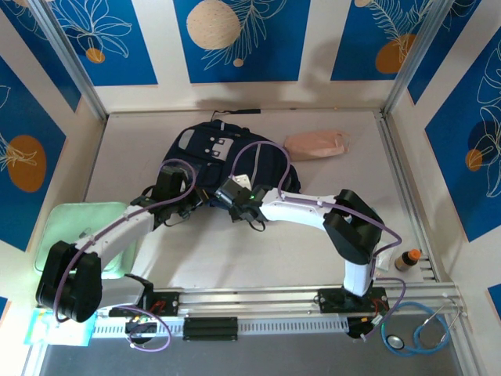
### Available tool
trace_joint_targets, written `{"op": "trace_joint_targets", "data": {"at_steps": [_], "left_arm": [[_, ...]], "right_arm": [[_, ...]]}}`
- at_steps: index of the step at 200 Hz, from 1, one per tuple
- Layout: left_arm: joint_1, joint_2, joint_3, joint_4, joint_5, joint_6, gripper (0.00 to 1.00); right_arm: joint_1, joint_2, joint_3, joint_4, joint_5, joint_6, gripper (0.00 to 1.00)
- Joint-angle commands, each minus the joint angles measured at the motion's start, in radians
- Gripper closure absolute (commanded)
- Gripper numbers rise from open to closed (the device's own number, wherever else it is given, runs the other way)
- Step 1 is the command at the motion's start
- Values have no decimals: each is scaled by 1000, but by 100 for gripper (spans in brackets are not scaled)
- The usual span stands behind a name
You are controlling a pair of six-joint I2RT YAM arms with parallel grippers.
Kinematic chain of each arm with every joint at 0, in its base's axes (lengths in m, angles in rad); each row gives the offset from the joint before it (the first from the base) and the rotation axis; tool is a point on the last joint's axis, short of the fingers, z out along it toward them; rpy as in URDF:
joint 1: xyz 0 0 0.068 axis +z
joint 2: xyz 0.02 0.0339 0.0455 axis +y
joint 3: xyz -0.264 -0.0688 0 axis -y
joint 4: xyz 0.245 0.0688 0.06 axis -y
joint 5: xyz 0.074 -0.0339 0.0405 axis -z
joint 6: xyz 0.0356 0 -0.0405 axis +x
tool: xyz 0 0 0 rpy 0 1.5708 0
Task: Pack the student bag
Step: Zip the student bag at the center of the table.
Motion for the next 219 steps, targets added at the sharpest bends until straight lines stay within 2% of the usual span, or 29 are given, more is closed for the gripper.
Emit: {"op": "trace_joint_targets", "data": {"at_steps": [1, 33, 75, 99, 112, 131, 159, 186, 201, 219], "left_arm": [[5, -10, 53, 8, -4, 21, 100], [37, -3, 44, 0, -22, 42, 100], [74, 1, 28, -1, -18, 61, 100], [85, 12, 27, 1, -19, 74, 100], [97, 20, 28, 1, -26, 84, 100], [120, 29, 28, -5, -40, 101, 100], [153, 9, 24, -69, -88, 142, 76], [170, -80, -17, -166, -148, 150, 54], [172, -141, -51, -183, -150, 124, 48], [173, -193, -86, -177, -113, 75, 45]], "right_arm": [[-25, -27, -30, -34, 84, 12, 92], [-46, -127, -159, -45, 134, 26, 92], [-150, -263, -302, -49, 138, -6, 91], [-195, -290, -323, -34, 76, -41, 93], [-196, -292, -315, -12, 35, -87, 100], [-192, -286, -286, 36, -97, -175, 100], [-176, -248, -228, 88, -322, -248, 100], [-143, -180, -169, 154, -474, -243, 100], [-119, -121, -118, 187, -524, -224, 100], [-88, -50, -51, 209, -561, -211, 100]]}}
